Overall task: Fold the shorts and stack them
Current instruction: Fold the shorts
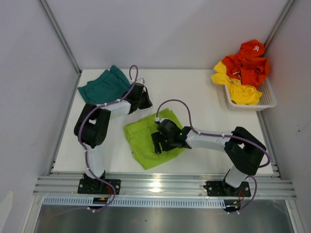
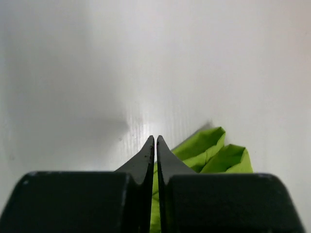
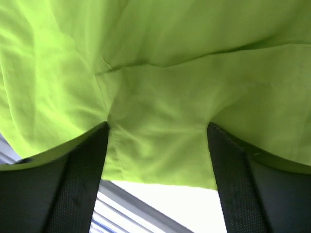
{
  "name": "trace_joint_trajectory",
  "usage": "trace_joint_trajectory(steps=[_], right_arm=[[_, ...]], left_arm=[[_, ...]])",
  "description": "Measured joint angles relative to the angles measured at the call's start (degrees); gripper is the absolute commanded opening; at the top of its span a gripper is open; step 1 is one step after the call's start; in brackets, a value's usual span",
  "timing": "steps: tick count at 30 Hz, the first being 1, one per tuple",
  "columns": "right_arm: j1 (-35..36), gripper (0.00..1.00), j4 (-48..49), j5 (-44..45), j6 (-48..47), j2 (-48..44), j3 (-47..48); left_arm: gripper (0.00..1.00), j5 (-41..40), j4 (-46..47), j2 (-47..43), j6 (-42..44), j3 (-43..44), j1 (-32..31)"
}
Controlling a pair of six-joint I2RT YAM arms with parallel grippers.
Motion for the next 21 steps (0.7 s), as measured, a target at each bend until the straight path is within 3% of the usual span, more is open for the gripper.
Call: trace_joint_trajectory(steps=[3, 7, 9, 10, 11, 12, 16, 21], right_arm=[[1.1, 0.99, -2.5, 1.4, 1.0, -2.5, 0.0], [-2.8, 1.00, -5.9, 1.4, 0.0, -7.8, 2.5], [-5.7, 1.00, -7.0, 0.4, -1.5, -9.9, 4.8], [-7.4, 0.99, -7.3, -0.5, -2.3, -10.6, 6.0], [-8.9, 0.99, -7.4, -1.6, -3.1, -11.1, 6.7], [-11.1, 0.99, -7.4, -3.5, -4.1, -11.4, 7.5], [-20.2, 1.00, -8.0, -10.2, -8.3, -10.6, 8.3], [-28.2, 1.00, -6.8, -19.3, -11.0, -6.6, 7.2]], left_arm=[[0.28, 1.2, -1.5, 1.0, 2.1, 3.3, -0.3], [0.34, 0.7, -5.0, -2.7, 4.0, 4.2, -0.5], [0.44, 0.0, -8.0, -6.4, 4.3, 4.1, -0.5], [0.57, -0.5, -9.4, -8.2, 4.3, 4.1, -0.5], [0.85, -1.1, -10.6, -10.6, 4.1, 3.7, -0.5], [0.97, -2.0, -11.5, -13.6, 4.2, 2.6, -0.5], [0.99, -4.9, -12.9, -28.0, 1.3, -8.9, -0.5], [0.99, -3.7, -13.1, -38.3, -1.8, -23.7, -0.5]])
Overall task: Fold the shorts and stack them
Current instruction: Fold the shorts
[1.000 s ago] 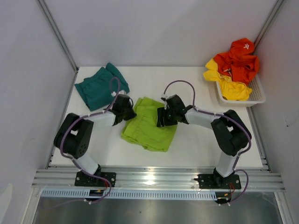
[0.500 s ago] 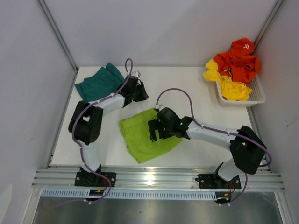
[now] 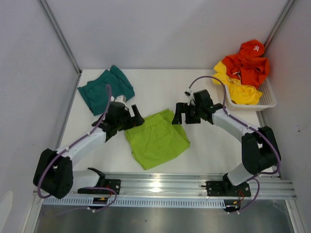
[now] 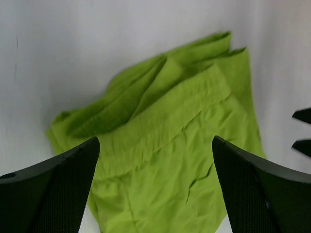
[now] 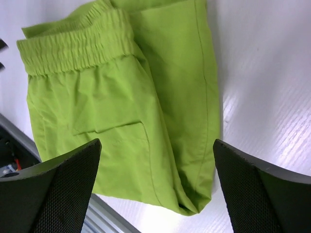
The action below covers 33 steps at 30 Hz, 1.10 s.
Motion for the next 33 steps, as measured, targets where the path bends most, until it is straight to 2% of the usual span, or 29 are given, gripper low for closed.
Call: trace_joint_trajectory(steps=[5, 7, 11, 14, 18, 23, 33], right_arm=[[-4.5, 1.00, 5.3, -9.6, 0.3, 2.6, -5.7], [-6.2, 0.99, 8.6, -13.7, 1.4, 3.7, -8.7], [-8.0, 0.99, 13.8, -18.3, 3.6, 4.9, -13.1], [-8.8, 0.99, 16.5, -19.4, 4.7, 5.1, -15.3], [-9.2, 1.00, 19.9, -20.4, 5.6, 5.2, -17.5], [-9.6, 1.00, 23.3, -21.2, 6.6, 4.4, -19.7], [-11.1, 0.99, 16.9, -9.5, 7.3, -8.8, -24.7]], left_arm=[[0.99, 0.5, -2.1, -10.1, -5.6, -13.7, -2.2], [0.99, 0.3, -3.1, -17.6, -8.3, -18.6, -3.5], [0.99, -0.5, -3.4, -29.7, -12.4, -24.4, -4.0], [0.99, -1.0, -2.9, -34.9, -14.6, -28.1, -4.0], [0.99, -0.8, -2.2, -35.3, -16.3, -31.5, -4.0], [0.99, 0.1, 1.9, -31.3, -18.4, -34.2, -4.7], [0.99, -1.3, 8.3, -26.3, -19.8, -34.2, -6.9]])
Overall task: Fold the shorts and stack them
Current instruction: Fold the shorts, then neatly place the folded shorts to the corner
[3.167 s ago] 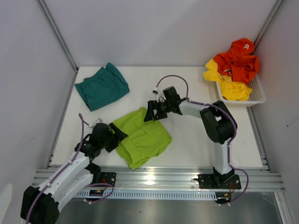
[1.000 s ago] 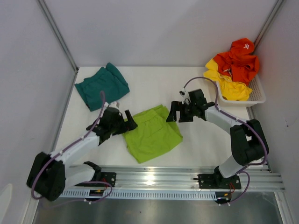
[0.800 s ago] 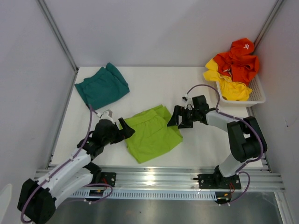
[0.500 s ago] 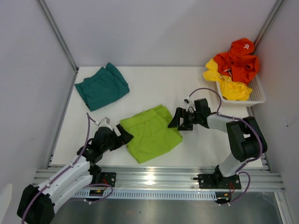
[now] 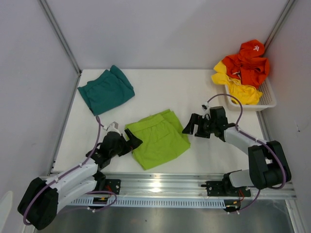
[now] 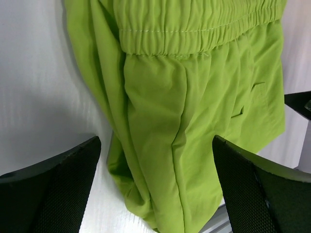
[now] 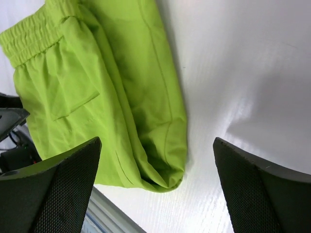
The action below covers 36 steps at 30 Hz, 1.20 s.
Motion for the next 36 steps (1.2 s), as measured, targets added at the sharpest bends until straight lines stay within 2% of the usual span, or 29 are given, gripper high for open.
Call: trace_joint_trajectory(steps=[6, 12, 20, 24, 28, 36], right_arm=[[-0.8, 0.99, -1.5, 1.8, 1.5, -2.0, -2.8], [-0.9, 0.99, 2.7, -2.4, 4.1, -2.6, -7.0], [3.4, 0.99, 9.8, -4.8, 9.5, -2.9, -10.5], [4.9, 0.99, 11.8, -4.8, 11.6, -2.0, -10.7], [4.7, 0.82, 12.1, -4.9, 11.9, 1.0, -8.6], [4.3, 0.78, 10.3, -5.3, 9.4, 12.6, 2.6]], left_arm=[[0.99, -0.1, 7.2, 6.0, -1.3, 0.0, -1.1], [0.99, -0.2, 14.6, 11.0, -2.7, -0.2, -1.5], [0.99, -1.7, 19.1, 14.1, -3.1, 0.0, -1.9], [0.96, -2.7, 19.2, 15.2, -3.1, 0.6, -2.0], [0.91, -4.0, 18.8, 16.4, -2.7, 1.6, -2.0], [0.81, -5.0, 20.2, 22.5, -0.6, 4.9, -1.4]])
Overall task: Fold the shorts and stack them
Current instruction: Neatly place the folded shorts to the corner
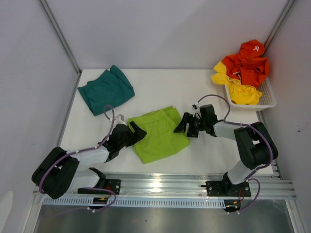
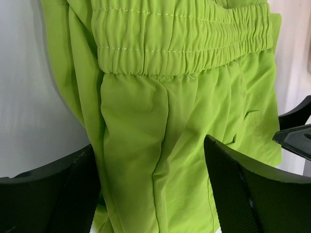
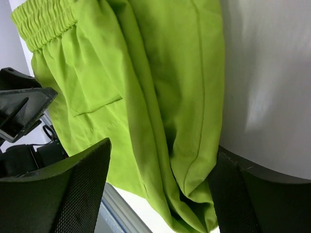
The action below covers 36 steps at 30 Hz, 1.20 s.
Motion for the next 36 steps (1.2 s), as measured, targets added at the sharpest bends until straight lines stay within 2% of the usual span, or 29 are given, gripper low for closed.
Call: trace_joint_trajectory(steps=[4, 5, 6, 7, 8, 9, 10, 12, 14, 17, 23, 26, 31, 36], right_arm=[[0.0, 0.64, -0.9, -0.2, -1.8, 4.0, 4.3], [0.0, 0.57, -1.0, -0.2, -1.9, 4.9, 5.0], [0.0, 0.38, -1.1, -0.2, -2.4, 5.7, 5.7], [0.0, 0.32, -1.2, 0.0, -3.1, 6.6, 6.3], [0.0, 0.28, -1.4, 0.5, -3.4, 7.6, 6.8], [0.0, 0.13, -1.5, 0.3, -3.2, 8.5, 7.1], [0.0, 0.07, -1.5, 0.1, -3.5, 9.2, 7.4], [0.1, 0.00, -1.6, 0.3, -3.3, 9.8, 7.9], [0.3, 0.00, -1.8, 0.5, -3.3, 10.3, 8.5], [1.2, 0.00, -2.1, 1.7, -3.3, 10.6, 9.6], [2.6, 0.00, -3.9, 4.8, -3.3, 11.2, 13.3], [3.5, 0.00, -5.1, 6.2, -3.3, 12.5, 18.1], [4.6, 0.00, -5.7, 6.6, -3.1, 16.2, 29.0], [5.0, 0.00, -4.5, 5.4, -1.1, 24.9, 43.2]], left_arm=[[0.75, 0.9, 3.6, 4.5, 1.1, 1.6, 1.4], [0.70, 1.0, 4.2, 4.9, 1.2, 1.6, 1.6], [0.68, 1.0, 4.6, 5.3, 1.7, 1.6, 1.8], [0.65, 1.0, 4.6, 5.5, 2.1, 1.6, 1.9], [0.53, 1.1, 4.7, 5.6, 2.4, 1.6, 2.1], [0.46, 1.0, 4.4, 5.7, 2.8, 1.6, 2.2], [0.30, 0.9, 3.8, 5.9, 3.3, 1.6, 2.3], [0.19, 0.8, 2.8, 6.3, 4.1, 1.7, 2.4], [0.14, 0.9, 1.8, 7.0, 4.9, 2.2, 2.4], [0.00, 1.0, -0.8, 9.2, 6.2, 5.6, 2.7], [0.00, 2.2, -6.5, 16.4, 9.7, 15.6, 5.2], [0.00, 2.1, -9.8, 17.8, 11.4, 19.5, 7.2], [0.00, 1.2, -18.5, 21.2, 14.6, 31.4, 9.9], [0.00, 0.4, -24.3, 26.5, 17.7, 45.2, 13.7]])
